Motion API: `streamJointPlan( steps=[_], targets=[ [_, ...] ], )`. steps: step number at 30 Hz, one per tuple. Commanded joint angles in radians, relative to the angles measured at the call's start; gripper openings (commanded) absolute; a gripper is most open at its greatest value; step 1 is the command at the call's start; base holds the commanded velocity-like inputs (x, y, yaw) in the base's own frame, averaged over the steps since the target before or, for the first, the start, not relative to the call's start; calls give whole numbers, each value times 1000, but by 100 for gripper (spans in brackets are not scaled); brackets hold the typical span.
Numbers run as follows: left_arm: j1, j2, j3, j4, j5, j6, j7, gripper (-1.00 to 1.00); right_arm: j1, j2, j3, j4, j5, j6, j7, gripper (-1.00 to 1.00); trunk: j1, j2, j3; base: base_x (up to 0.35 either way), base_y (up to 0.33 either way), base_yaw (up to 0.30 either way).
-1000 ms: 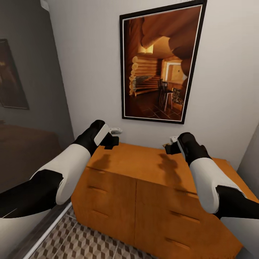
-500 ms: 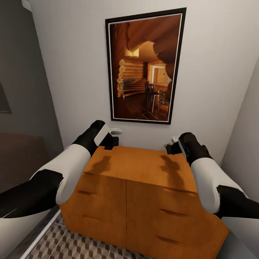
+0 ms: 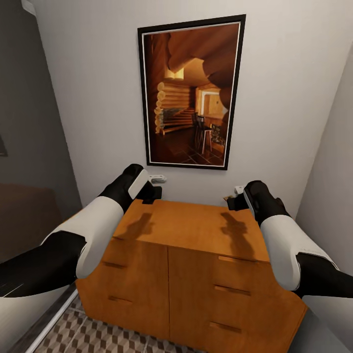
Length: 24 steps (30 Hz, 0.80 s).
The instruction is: Take the four mousetraps from the cabinet in the bathroom and place them on the bathroom floor. Make sure all four end up on the same floor surface, and ensure that at least two of them are either under or directly next to the same bathroom sink.
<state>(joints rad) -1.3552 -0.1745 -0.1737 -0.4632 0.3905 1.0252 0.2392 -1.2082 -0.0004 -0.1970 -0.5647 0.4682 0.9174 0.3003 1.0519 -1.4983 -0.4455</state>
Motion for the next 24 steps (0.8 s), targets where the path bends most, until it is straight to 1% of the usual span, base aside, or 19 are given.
streamJointPlan(
  steps=[1, 24],
  targets=[
    [-1, 0, -3, 0, 8, 3, 8, -100, -1, 0, -4, -1, 10, 3, 8, -100, 0, -1, -1, 0, 0, -1],
    [-1, 0, -3, 1, 10, 3, 8, -100, -1, 0, -4, 2, 10, 3, 8, -100, 0, -1, -1, 0, 0, 0]
  ],
)
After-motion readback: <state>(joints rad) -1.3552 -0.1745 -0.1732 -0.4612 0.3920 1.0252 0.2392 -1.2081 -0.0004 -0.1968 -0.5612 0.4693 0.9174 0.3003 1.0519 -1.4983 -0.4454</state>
